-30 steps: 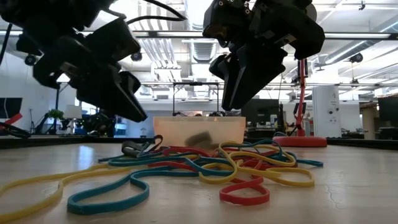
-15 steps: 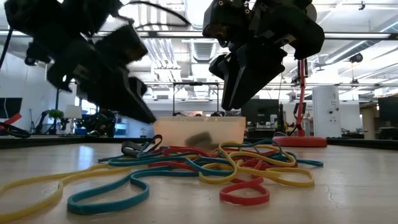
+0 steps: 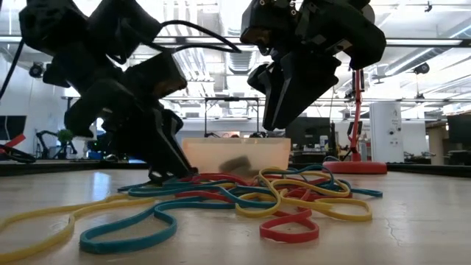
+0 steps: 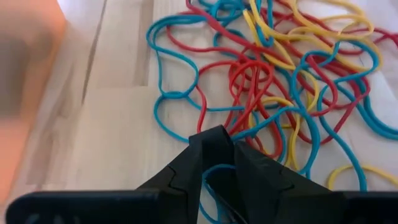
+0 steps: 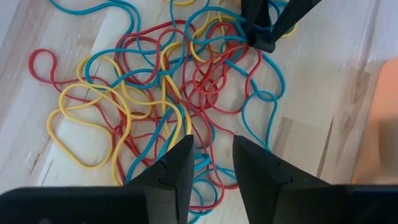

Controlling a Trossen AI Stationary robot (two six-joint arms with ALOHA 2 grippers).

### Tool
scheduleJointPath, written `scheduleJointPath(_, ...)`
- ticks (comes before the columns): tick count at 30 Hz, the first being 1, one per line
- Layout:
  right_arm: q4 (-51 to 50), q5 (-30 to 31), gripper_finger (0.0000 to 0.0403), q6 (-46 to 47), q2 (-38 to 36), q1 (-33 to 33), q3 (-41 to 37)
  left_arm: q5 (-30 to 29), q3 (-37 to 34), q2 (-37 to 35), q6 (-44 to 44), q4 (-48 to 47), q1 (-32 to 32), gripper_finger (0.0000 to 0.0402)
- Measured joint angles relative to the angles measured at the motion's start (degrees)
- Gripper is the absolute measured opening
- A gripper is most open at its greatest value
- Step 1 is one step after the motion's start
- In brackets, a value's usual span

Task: Pick and place rubber bands into bin
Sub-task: Put the black rubber band into the orange bin

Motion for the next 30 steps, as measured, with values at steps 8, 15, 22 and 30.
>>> scheduleJointPath(8, 0.04, -0.02, 0.0095, 0.00, 0.00, -0.02, 0.00, -0.35, 0.53, -0.34, 0.96, 0.29, 0.35, 0.0077)
scheduleJointPath(15, 0.17, -0.02, 0.0096, 0.07, 0.00, -0.02, -0.14, 0.01, 0.52, 0.71, 0.96, 0.81, 0.35, 0.0077)
scheduleJointPath(22, 0.17, -0.02, 0.0092, 0.22, 0.00, -0.02, -0.28, 0.26, 0.55, 0.81, 1.40, 1.64, 0.35, 0.0114)
scheduleJointPath(30, 0.24, -0.02, 0.0094, 0.22, 0.00, -0.02, -0.35, 0.28, 0.55, 0.81, 1.40, 1.53, 0.35, 0.0186)
